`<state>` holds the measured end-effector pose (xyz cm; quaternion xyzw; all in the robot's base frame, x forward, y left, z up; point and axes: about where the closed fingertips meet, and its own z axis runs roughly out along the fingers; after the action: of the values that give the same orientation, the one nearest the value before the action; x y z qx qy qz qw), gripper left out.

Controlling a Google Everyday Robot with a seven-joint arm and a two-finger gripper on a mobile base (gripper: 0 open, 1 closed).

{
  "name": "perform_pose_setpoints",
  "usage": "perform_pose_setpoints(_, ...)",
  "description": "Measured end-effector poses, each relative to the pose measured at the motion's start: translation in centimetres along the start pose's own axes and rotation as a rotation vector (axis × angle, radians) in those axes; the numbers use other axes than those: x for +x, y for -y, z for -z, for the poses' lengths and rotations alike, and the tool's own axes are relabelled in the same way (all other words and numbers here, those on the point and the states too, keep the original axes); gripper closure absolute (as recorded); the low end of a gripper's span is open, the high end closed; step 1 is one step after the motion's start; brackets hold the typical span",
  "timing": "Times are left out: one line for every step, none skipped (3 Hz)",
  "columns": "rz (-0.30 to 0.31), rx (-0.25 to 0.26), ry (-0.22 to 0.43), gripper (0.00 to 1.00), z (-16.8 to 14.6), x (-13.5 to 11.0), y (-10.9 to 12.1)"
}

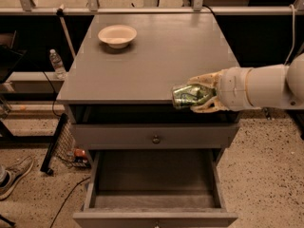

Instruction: Pick green can from middle drawer and place on counter

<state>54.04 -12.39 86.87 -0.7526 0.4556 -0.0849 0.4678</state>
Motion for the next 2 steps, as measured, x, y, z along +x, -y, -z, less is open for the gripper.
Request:
perform_pose_setpoints(0.078,0.024,-0.014,1.0,0.5,-1.0,3.9)
perform_pose_setpoints(0.061,0.032,-0.039,1.0,-0.1,-0.6,5.8)
